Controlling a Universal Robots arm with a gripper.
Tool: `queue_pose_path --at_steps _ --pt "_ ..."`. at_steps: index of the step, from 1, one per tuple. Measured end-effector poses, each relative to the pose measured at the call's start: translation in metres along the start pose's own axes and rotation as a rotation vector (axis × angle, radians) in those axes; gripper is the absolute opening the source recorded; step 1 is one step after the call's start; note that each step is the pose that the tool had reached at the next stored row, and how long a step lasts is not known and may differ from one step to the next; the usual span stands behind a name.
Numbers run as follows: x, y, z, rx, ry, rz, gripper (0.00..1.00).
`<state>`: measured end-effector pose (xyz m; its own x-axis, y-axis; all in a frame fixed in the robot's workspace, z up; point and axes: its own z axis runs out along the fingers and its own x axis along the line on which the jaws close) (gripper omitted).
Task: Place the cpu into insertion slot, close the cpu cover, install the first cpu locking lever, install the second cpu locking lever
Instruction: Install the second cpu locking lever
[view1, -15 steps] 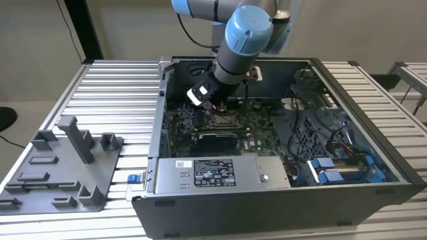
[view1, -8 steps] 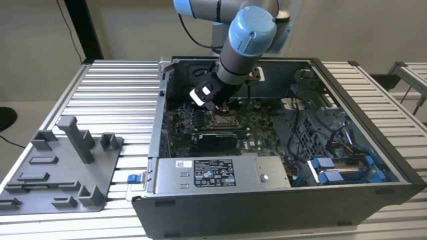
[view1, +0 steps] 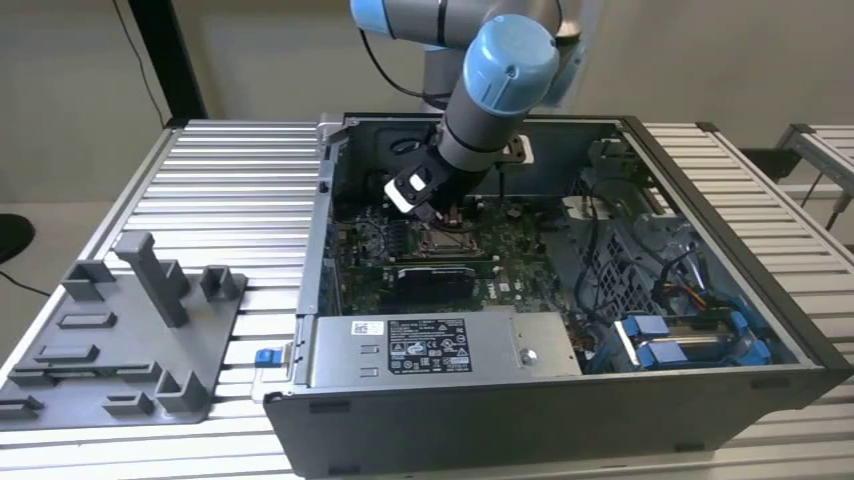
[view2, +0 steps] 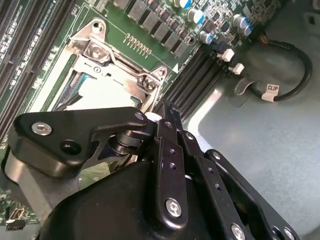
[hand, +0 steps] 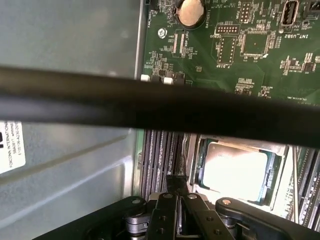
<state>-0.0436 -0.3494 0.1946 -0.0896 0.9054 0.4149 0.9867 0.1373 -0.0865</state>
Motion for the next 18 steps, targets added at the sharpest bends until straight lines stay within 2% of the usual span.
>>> queue_pose_path --at_steps 18 --pt "-0.0034 0.0208 0.0003 0.002 -0.0024 0.001 0.0"
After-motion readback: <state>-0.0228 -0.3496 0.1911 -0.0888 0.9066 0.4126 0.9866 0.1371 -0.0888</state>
